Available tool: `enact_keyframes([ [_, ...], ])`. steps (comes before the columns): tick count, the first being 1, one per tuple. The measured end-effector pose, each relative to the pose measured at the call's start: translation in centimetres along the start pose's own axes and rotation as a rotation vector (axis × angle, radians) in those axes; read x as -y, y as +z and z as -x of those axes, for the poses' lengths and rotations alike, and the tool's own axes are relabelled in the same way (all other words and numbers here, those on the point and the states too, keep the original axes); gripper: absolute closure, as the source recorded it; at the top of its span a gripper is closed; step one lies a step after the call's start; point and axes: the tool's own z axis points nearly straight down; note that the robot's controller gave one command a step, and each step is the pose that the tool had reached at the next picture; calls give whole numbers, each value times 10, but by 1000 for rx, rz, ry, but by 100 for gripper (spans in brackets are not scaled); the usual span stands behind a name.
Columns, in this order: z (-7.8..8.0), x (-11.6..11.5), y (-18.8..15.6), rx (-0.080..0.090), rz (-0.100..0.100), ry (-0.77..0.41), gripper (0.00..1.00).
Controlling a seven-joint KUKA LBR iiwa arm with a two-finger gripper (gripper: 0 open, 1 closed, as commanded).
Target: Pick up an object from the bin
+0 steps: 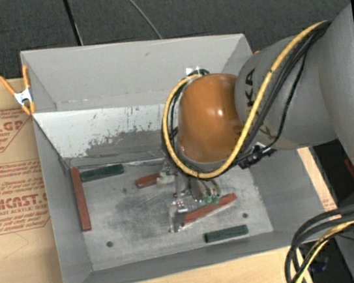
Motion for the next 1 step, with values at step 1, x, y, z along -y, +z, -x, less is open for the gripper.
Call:
enact_keyframes([
  [1, 0, 0, 0, 0, 0, 0, 0],
])
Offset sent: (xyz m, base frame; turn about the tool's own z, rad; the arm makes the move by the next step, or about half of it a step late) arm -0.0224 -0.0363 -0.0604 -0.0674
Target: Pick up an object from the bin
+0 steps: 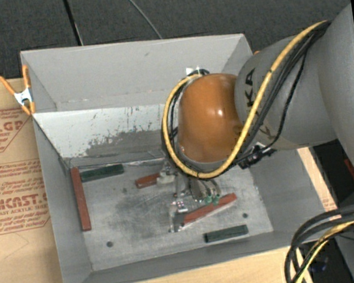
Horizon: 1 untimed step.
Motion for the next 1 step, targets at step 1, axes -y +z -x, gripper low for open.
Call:
enact_keyframes([
  [1, -23, 36, 61, -1, 0, -67, 100],
])
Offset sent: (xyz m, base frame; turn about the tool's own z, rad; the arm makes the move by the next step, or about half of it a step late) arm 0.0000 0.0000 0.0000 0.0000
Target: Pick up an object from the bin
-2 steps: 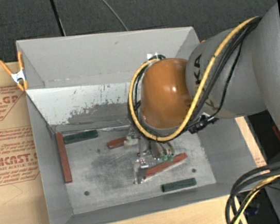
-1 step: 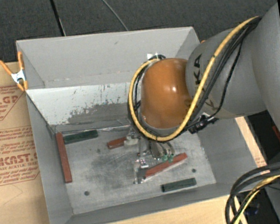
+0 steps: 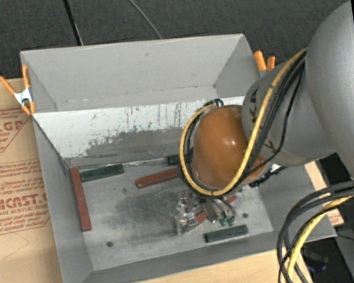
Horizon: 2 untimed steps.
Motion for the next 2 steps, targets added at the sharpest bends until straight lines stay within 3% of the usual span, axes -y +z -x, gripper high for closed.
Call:
enact_keyframes([
  [1, 0, 0, 0, 0, 0, 0, 0],
  [2, 0, 0, 0, 0, 0, 0, 0],
])
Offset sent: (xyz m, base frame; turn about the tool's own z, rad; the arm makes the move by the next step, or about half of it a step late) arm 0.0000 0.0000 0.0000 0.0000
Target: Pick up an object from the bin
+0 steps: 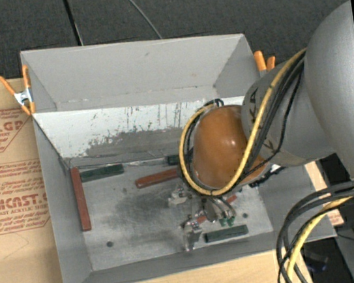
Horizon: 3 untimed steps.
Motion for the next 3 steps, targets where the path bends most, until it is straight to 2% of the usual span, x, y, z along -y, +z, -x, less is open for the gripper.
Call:
enact_keyframes([
  [1, 1, 64, 14, 10, -1, -249, 100],
  [2, 1, 64, 14, 10, -1, -249, 100],
  [3, -1, 39, -129, 4, -1, -375, 100],
])
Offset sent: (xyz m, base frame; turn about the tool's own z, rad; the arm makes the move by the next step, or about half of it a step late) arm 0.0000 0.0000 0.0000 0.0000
